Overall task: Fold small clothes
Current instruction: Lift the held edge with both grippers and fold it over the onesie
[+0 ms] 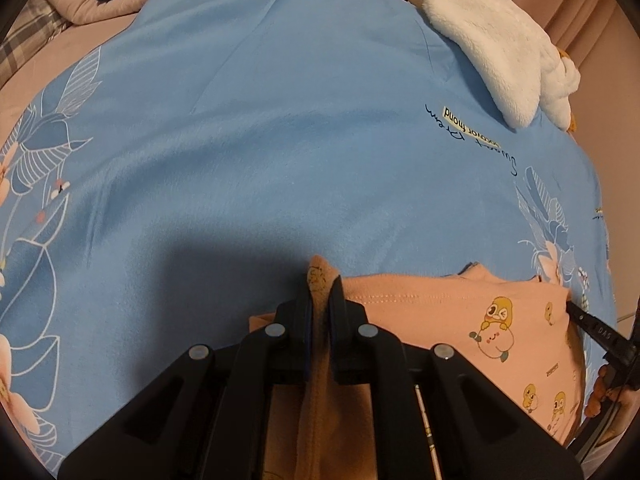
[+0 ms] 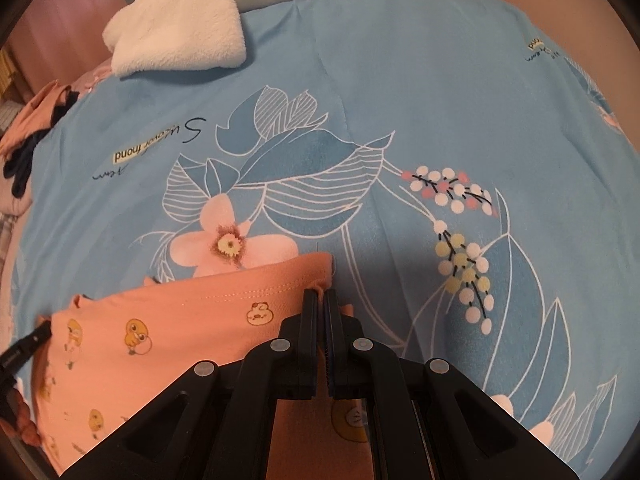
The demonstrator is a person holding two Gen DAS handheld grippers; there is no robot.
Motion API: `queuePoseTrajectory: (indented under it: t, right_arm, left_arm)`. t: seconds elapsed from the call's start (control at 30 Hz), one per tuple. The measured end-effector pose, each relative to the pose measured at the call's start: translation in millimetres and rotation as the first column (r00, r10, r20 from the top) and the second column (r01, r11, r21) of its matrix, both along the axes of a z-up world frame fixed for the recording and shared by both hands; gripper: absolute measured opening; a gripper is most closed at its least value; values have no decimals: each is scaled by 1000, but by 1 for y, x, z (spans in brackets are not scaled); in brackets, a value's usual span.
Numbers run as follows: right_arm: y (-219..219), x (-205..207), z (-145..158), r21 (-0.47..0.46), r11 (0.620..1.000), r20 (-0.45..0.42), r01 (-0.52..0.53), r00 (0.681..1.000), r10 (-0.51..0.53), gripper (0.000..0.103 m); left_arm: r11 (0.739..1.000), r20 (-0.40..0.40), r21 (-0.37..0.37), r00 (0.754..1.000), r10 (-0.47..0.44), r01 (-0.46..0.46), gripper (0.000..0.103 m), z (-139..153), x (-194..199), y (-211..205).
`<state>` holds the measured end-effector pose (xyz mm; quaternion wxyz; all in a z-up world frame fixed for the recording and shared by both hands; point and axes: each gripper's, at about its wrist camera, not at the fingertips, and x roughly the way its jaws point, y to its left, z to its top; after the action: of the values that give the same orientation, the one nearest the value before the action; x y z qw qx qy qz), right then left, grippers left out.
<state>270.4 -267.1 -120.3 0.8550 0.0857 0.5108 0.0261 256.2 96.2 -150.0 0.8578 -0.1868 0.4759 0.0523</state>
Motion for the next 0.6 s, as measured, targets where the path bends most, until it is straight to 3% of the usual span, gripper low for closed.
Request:
queuePoseTrajectory:
  t: [0.17,0.33,0.6]
  right_arm:
    - [3,-2,-3,-21,1000,19,0,1000,0,4]
    - [20,-7,-5,-136,990,67,-23,997,32,4]
    - [49,-14,-11,-335,942,111,-26,992,67,4]
  left_arm:
    - [999,42,32,999,-9,7,10,-2,-3,-6]
    - [996,91,93,996,-25,16,10,-4,-9,-14]
    - [998,100,68,995,-3,-4,10,-6,-5,-15]
